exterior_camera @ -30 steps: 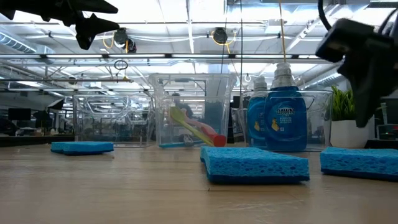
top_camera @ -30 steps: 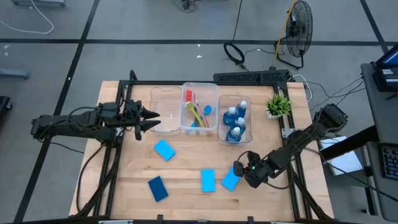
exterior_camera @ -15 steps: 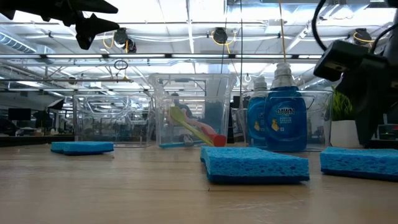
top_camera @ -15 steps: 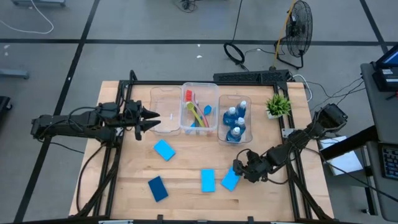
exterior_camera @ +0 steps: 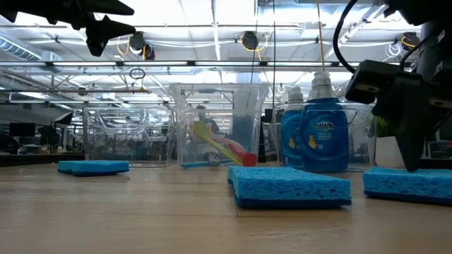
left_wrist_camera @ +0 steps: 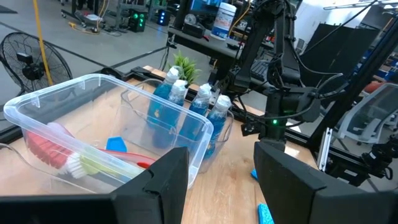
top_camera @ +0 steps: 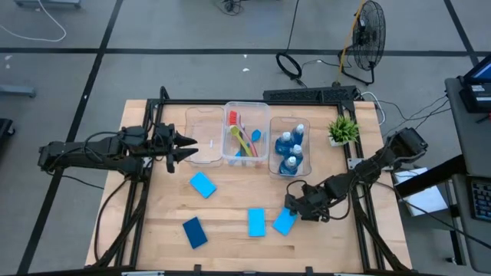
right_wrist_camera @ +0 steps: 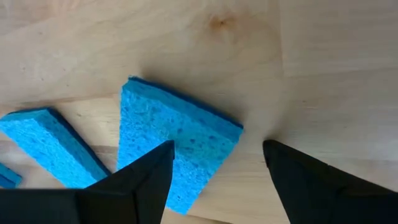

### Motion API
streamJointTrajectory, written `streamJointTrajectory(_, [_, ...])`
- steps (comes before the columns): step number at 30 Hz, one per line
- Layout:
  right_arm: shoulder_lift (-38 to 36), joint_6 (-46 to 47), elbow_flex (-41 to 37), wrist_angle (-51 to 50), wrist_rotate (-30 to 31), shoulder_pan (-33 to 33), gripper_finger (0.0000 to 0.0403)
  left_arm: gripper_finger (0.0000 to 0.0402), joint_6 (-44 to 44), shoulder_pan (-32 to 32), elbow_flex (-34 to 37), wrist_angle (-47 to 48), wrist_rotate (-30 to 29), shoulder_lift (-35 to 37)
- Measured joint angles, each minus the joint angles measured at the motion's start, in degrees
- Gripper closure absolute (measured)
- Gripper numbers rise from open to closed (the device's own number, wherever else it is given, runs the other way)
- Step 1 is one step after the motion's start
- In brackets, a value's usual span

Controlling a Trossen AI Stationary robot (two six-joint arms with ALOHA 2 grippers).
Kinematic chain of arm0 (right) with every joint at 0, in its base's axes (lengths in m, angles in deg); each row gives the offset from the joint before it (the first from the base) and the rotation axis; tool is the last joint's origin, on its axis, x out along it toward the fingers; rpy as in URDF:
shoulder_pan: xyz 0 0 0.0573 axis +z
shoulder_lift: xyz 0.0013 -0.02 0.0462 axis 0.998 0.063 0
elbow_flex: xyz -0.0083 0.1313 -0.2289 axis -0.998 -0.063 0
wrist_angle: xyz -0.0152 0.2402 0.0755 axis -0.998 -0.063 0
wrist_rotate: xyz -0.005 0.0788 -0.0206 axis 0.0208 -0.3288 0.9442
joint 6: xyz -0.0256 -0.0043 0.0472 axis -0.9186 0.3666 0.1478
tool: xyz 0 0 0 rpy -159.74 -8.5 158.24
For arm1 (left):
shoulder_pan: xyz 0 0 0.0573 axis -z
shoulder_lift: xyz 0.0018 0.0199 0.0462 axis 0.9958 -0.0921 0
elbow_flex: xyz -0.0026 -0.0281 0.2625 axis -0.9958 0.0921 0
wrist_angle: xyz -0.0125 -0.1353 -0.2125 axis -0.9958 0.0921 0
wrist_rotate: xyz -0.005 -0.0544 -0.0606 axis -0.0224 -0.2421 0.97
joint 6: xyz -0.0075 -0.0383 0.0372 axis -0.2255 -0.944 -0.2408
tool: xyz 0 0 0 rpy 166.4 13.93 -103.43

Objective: Pick & Place Kitchen Sink Supplies
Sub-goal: Put the light blue sponge into the left transparent bin

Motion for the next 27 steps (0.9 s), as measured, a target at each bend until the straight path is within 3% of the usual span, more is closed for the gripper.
streamJointTrajectory(15, [1.1,7.0,0.0,-7.7,-4.3,5.7,0.0157,0.0215,0.0,-0.1,0.0,-0.1,0.0,0.0])
streamJointTrajectory(21, [1.0,5.9,-0.1,-12.9,-8.9,6.9,0.0157,0.0215,0.5,-0.1,0.0,-0.4,0.0,0.0])
streamJointTrajectory(27, [-1.8,3.1,-0.1,-19.7,-8.1,7.8,0.0157,0.0215,0.5,-0.1,0.0,-0.5,0.0,0.0])
